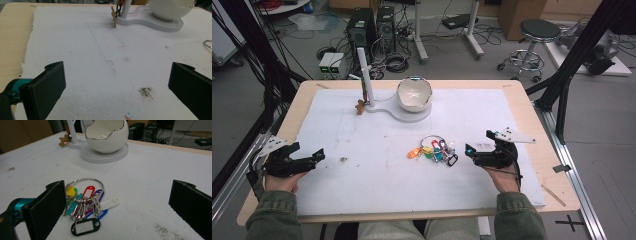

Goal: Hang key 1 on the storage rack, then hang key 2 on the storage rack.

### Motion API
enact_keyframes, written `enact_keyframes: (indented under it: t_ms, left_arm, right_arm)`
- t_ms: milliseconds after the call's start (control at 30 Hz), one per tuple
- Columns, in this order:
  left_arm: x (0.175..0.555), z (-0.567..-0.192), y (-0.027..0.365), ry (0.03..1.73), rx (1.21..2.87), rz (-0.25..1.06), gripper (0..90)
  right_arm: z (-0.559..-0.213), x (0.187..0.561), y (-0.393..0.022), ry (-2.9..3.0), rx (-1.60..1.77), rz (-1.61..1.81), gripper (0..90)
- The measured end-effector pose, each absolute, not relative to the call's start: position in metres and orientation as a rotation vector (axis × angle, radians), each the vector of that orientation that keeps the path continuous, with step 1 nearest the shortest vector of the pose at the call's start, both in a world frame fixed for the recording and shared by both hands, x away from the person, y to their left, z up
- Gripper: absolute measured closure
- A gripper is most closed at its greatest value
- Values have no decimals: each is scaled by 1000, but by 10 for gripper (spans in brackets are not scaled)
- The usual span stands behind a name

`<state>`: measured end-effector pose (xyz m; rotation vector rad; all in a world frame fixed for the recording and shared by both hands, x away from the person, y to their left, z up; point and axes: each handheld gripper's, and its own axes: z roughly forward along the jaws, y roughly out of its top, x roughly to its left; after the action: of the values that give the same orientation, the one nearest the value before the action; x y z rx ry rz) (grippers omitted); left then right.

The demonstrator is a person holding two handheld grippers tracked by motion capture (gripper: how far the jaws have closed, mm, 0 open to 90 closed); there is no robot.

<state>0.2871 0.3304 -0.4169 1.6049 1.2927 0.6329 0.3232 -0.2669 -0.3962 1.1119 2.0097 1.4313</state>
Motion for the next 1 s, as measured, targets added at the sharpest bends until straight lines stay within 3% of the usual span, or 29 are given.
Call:
enact_keyframes:
  t_ms: [1000]
  left_arm:
    - [285,-418,331,1286,1604,636,16]
  right_arm:
    - [-403,330,-226,2200,1023,1394,7]
